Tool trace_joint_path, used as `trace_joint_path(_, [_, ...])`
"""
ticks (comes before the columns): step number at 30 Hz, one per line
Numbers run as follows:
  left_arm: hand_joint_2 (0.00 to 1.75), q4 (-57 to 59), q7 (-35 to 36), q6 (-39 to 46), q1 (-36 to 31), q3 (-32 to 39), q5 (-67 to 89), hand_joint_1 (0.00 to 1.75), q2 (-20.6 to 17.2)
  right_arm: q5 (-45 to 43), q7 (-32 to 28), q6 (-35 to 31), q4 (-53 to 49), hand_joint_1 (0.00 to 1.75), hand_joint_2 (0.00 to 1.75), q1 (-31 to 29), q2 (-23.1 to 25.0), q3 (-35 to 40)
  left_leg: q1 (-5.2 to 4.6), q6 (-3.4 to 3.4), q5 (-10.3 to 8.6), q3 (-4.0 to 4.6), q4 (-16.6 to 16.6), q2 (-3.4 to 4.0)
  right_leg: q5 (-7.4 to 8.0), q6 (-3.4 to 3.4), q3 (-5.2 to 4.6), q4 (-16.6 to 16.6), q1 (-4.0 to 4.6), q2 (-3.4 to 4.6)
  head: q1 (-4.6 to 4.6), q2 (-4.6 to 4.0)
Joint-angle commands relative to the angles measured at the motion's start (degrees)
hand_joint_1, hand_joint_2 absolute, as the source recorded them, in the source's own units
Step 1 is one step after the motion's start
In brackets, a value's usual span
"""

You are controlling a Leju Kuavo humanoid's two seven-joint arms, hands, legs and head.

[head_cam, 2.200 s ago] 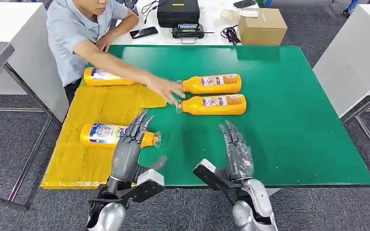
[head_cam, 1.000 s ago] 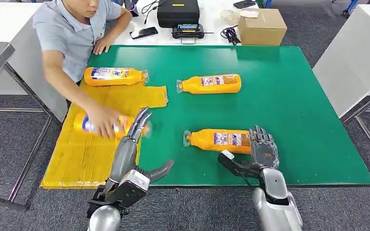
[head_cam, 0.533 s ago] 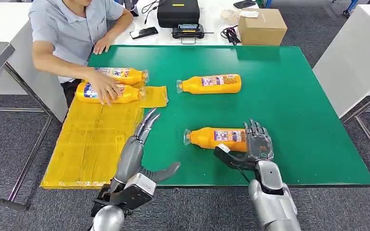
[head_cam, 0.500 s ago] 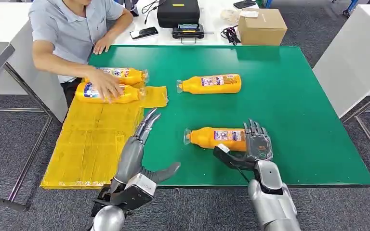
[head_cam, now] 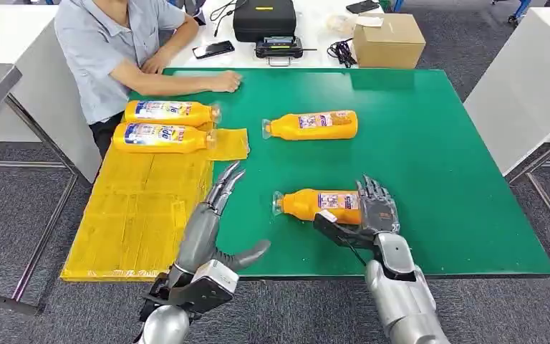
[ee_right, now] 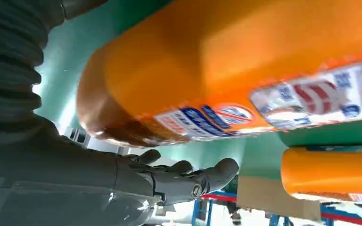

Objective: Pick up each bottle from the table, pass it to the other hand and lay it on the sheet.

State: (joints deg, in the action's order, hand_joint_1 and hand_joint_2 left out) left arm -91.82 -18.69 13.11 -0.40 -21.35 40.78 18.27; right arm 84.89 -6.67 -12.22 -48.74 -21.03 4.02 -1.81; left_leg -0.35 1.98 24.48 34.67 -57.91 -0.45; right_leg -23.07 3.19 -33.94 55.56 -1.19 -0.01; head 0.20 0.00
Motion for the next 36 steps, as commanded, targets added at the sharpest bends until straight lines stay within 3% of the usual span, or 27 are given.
trace_joint_path(1, [1.75, 5.6, -0.13, -1.03, -3.14, -2.41, -0.44, 0.0, 0.93, -0.93, -0.35, 0.93, 12.44, 0.0, 1.75, -5.13, -1.19, 0.21, 0.08, -0.1, 0.04, -0.23, 0.01, -0.06, -0.04, -0.13, 0.29, -0.08, 0.09, -0.09, 0.0, 0.0])
trace_joint_path(14, [1.75, 6.9, -0.63, -1.4, -4.03, -3.12, -1.17, 0.0, 0.81, -1.42, -0.47, 2.06, 17.42, 0.0, 1.75, -7.66, -1.65, 1.0, 0.06, -0.07, 0.01, -0.42, 0.02, 0.17, 0.1, -0.23, 0.37, -0.07, 0.07, -0.04, 0.0, 0.0])
trace_joint_path(15, [1.75, 6.88, -0.76, -1.37, -4.07, -3.14, -1.35, 0.0, 0.81, -1.5, -0.41, 2.62, 18.16, 0.16, 1.75, -7.9, -1.76, 1.07, 0.04, -0.06, 0.0, -0.43, 0.02, 0.16, 0.09, -0.21, 0.36, -0.05, 0.05, -0.04, 0.0, 0.0])
trace_joint_path(16, [1.75, 6.91, -0.84, -1.34, -4.13, -3.16, -1.43, 0.0, 0.8, -1.63, -0.43, 2.73, 18.65, 1.05, 1.75, -7.86, -2.01, 1.09, 0.08, -0.09, 0.0, -0.45, 0.02, 0.15, 0.1, -0.26, 0.4, -0.08, 0.09, -0.06, 0.0, 0.0])
trace_joint_path(17, [1.75, 7.19, -1.12, -1.47, -4.38, -3.26, -1.74, 0.0, 0.7, -1.81, -0.46, 4.54, 20.34, 1.55, 1.75, -8.37, -2.59, 1.5, 0.09, -0.1, 0.0, -0.45, 0.0, 0.14, 0.11, -0.27, 0.42, -0.08, 0.11, -0.07, 0.0, 0.0])
trace_joint_path(18, [1.75, 7.34, -1.21, -1.48, -4.52, -3.31, -1.84, 0.0, 0.69, -2.2, -0.7, 5.52, 21.48, 1.75, 1.75, -8.64, -3.13, 1.61, 0.05, -0.07, -0.01, -0.45, 0.02, 0.15, 0.12, -0.24, 0.4, -0.07, 0.07, -0.05, 0.0, 0.0])
trace_joint_path(36, [1.75, 7.48, -1.62, -1.23, -4.44, -3.36, -2.13, 0.0, 0.56, -5.16, -5.12, 4.44, 20.38, 1.75, 1.75, -6.88, -4.62, 5.32, 0.08, -0.09, -0.04, -0.77, 0.05, -0.03, 0.09, -0.25, 0.76, -0.16, 0.1, -0.17, 0.0, 0.0])
